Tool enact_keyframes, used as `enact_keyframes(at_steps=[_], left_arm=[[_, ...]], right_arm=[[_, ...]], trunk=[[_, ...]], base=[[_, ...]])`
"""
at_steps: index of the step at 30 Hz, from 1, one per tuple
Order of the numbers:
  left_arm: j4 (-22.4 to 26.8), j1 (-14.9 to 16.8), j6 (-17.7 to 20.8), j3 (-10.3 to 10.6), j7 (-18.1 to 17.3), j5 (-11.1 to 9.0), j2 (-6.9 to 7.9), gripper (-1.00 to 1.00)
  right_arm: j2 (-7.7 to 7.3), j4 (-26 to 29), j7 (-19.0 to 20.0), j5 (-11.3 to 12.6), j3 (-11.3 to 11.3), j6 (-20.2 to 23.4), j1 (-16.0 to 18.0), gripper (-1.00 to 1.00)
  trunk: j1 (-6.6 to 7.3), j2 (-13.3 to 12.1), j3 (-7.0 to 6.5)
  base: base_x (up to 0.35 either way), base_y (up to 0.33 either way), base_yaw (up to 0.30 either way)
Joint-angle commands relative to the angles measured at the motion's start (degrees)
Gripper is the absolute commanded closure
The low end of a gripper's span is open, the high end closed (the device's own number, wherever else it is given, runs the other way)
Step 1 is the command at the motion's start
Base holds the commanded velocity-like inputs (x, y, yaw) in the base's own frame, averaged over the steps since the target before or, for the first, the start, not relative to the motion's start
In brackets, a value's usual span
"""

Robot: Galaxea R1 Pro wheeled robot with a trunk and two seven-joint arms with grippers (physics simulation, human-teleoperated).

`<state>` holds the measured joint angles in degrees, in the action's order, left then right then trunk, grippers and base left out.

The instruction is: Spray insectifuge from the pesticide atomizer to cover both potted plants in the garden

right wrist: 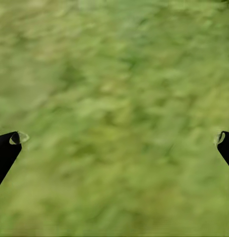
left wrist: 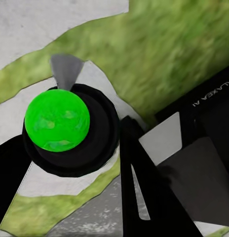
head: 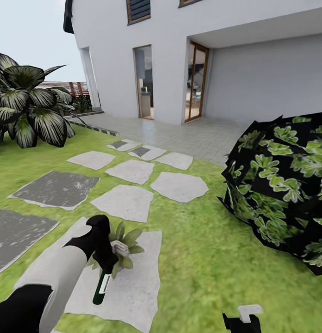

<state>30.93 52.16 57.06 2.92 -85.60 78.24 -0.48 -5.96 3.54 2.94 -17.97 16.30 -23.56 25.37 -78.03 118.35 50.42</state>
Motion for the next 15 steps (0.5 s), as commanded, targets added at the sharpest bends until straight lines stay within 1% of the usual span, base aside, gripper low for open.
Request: enact_keyframes(at_steps=[1,5,9,11,15], left_arm=[[0.04,-0.10,0.60,0.07,-0.60,0.59,-0.02,1.00],[0.01,-0.34,0.64,0.08,-0.62,0.67,-0.01,1.00],[0.01,-0.47,0.62,0.13,-0.62,0.72,-0.03,1.00],[0.01,-0.46,0.62,0.15,-0.62,0.75,-0.04,1.00],[0.01,-0.42,0.64,0.04,-0.62,0.77,0.01,1.00]], right_arm=[[-0.01,-0.03,0.31,-0.23,0.49,-0.19,0.03,-1.00],[-0.01,-0.09,0.31,-0.23,0.49,-0.20,0.03,-1.00],[-0.01,-0.11,0.31,-0.23,0.47,-0.18,0.03,-1.00],[-0.01,-0.11,0.29,-0.23,0.46,-0.20,0.03,-1.00],[-0.01,-0.11,0.23,-0.23,0.48,-0.18,0.03,-1.00]], trunk=[[-0.02,0.02,0.05],[-0.02,0.02,0.05],[-0.02,0.02,0.05],[-0.02,0.02,0.05],[-0.02,0.02,0.05]], base=[[0.306,0.098,0.000],[0.318,0.089,0.068],[0.331,0.014,0.215],[0.313,-0.100,0.265],[0.252,-0.194,0.270]])
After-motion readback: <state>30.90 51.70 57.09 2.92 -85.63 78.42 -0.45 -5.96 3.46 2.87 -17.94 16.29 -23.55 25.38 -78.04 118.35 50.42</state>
